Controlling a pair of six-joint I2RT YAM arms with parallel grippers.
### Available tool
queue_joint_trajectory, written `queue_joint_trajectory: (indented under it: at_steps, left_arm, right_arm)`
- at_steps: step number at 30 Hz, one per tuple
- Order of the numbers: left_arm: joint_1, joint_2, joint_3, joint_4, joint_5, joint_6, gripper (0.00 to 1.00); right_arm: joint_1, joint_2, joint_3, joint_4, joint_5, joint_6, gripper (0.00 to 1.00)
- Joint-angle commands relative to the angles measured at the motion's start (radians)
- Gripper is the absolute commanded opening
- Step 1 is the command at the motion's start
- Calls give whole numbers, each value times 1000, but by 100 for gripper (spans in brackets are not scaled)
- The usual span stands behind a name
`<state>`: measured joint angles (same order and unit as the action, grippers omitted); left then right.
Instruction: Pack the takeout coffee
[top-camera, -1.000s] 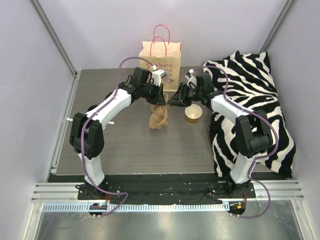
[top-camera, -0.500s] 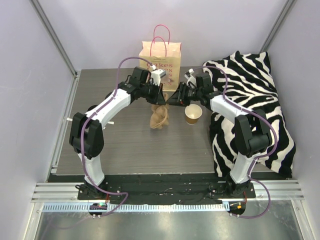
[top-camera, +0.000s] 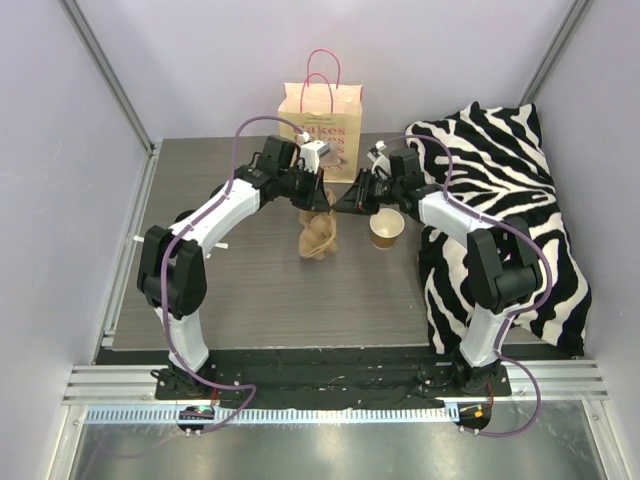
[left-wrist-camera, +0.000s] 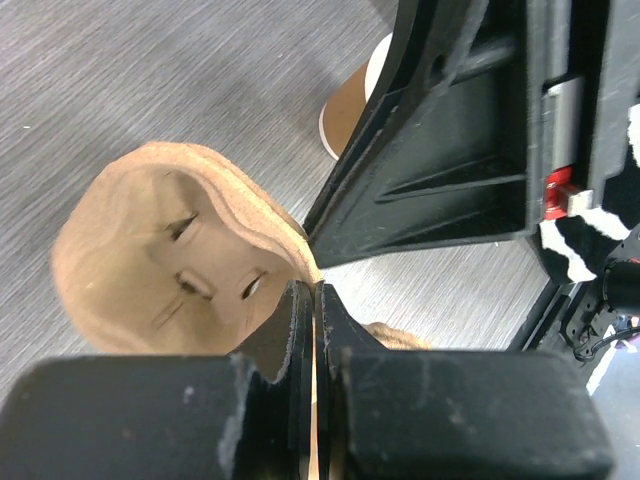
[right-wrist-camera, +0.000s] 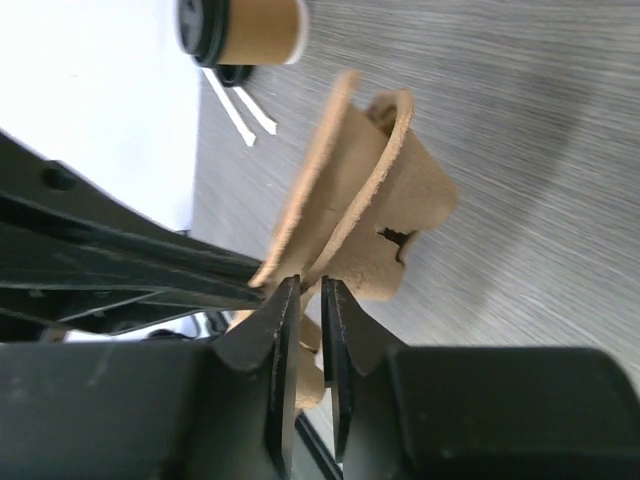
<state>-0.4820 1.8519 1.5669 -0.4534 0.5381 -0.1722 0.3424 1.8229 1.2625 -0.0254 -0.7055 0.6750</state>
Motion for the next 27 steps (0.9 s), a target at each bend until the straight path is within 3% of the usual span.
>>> queue_joint_trajectory:
  at_steps: [1, 15, 18, 27]
  left_arm:
    - [-1, -82, 16, 62, 85, -18, 0]
    - [3, -88, -22, 19, -10, 68, 0]
    - [3, -92, -36, 12, -38, 95, 0]
    - [2, -123, -120, 24, -35, 105, 0]
  right_arm:
    - [13, 13, 23, -76, 110, -92, 19]
    - [53, 21, 26, -149, 152, -187, 17]
    - [55, 7, 15, -150, 108, -170, 20]
    - [66, -28, -20, -145, 26, -74, 50]
